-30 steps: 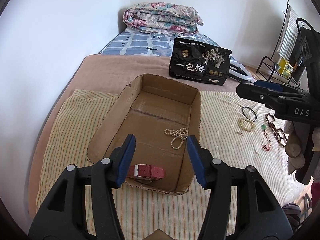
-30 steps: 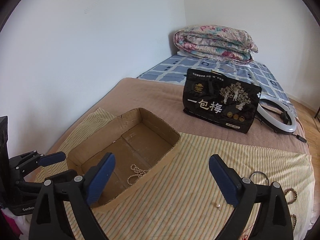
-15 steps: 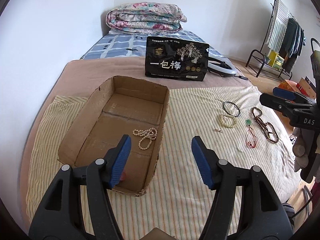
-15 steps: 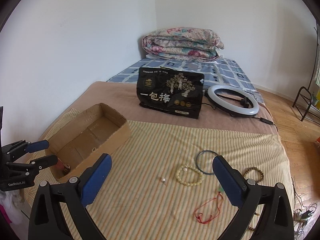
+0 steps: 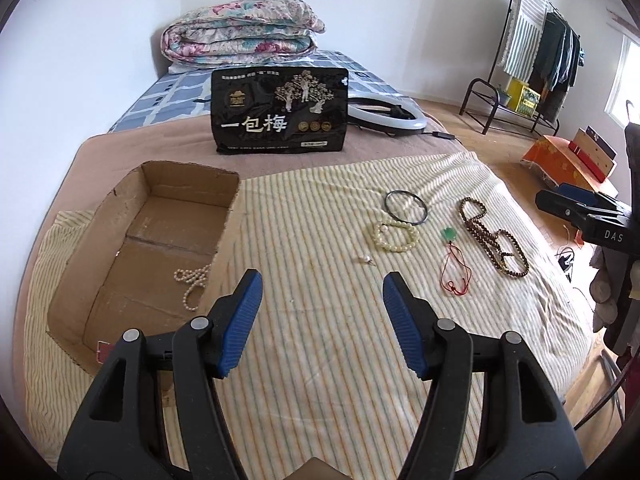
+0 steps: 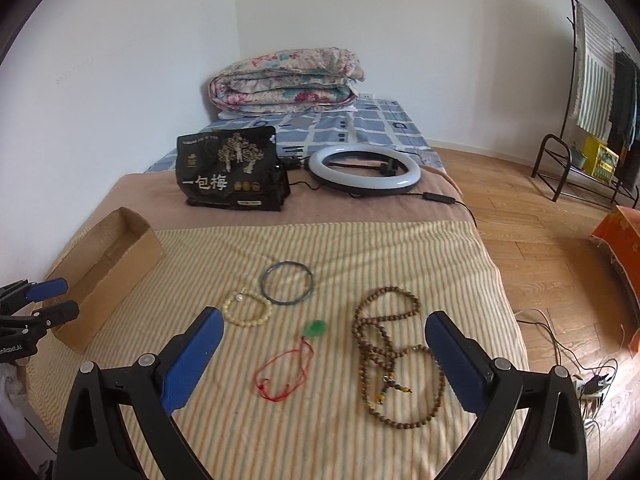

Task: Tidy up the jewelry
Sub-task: 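Move both grippers back over the remaining jewelry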

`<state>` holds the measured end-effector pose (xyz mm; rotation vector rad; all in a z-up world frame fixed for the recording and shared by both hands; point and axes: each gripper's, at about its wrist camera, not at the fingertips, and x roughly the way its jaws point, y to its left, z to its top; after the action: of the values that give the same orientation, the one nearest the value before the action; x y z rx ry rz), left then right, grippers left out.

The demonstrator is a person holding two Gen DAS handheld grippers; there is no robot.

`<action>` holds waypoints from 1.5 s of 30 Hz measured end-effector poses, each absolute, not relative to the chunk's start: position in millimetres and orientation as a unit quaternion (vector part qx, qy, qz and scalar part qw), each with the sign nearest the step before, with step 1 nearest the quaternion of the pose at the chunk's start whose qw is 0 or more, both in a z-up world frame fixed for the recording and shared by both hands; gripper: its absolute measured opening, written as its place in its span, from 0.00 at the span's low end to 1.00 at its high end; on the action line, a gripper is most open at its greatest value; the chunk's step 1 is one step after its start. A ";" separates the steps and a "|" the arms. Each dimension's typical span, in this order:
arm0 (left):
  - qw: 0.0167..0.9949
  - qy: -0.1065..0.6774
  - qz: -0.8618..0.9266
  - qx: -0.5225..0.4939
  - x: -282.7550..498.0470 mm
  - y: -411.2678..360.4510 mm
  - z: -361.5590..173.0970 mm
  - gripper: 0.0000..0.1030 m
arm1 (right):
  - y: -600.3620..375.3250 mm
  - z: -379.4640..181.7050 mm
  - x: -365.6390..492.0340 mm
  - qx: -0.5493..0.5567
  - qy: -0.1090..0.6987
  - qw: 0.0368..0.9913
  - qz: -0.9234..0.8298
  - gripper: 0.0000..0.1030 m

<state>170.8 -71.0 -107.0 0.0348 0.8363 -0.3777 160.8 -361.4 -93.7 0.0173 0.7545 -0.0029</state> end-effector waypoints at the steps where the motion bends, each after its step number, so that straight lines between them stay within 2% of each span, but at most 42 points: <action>1: 0.894 0.407 -0.186 0.017 172.3 -76.8 -109.8 0.62 | -369.2 -95.9 159.6 0.010 0.370 0.929 -0.007 0.99; 10: 0.879 0.429 -0.207 0.025 189.8 -115.6 -135.3 0.62 | -415.1 -129.1 157.3 0.017 0.395 0.918 -0.034 0.99; 12: 0.876 0.435 -0.209 0.023 195.1 -120.3 -142.2 0.58 | -421.5 -138.1 158.9 0.019 0.403 0.914 -0.036 0.99; 17: 0.868 0.448 -0.215 0.024 205.5 -130.1 -158.2 0.57 | -429.1 -156.7 167.0 0.021 0.418 0.908 -0.020 0.99; 23: 0.861 0.458 -0.220 0.032 217.9 -141.2 -174.7 0.49 | -419.8 -177.1 188.4 -0.007 0.439 0.899 0.004 0.99; 26: 0.858 0.463 -0.219 0.039 224.6 -147.7 -183.3 0.48 | -416.4 -186.5 201.9 -0.018 0.452 0.892 0.007 0.98; 29: 0.857 0.466 -0.216 0.051 232.0 -155.3 -190.3 0.40 | -415.8 -195.2 213.4 -0.021 0.463 0.886 0.013 0.94; 34: 0.855 0.469 -0.216 0.055 244.5 -161.9 -199.7 0.39 | -413.1 -208.0 225.5 -0.029 0.476 0.878 0.031 0.91; 36: 0.852 0.472 -0.217 0.057 247.9 -164.1 -202.8 0.33 | -410.9 -212.2 228.5 -0.036 0.482 0.875 0.035 0.90; 43: 0.849 0.476 -0.221 0.069 252.2 -170.9 -211.8 0.31 | -411.3 -225.7 239.3 -0.049 0.495 0.867 0.029 0.82; 45: 0.847 0.480 -0.218 0.069 254.1 -171.0 -214.7 0.27 | -412.7 -228.4 240.7 -0.049 0.497 0.866 0.028 0.81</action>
<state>254.1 -171.0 -214.7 0.1465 1.0112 -0.4600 240.7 -412.7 -228.4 -0.1027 1.0420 0.0588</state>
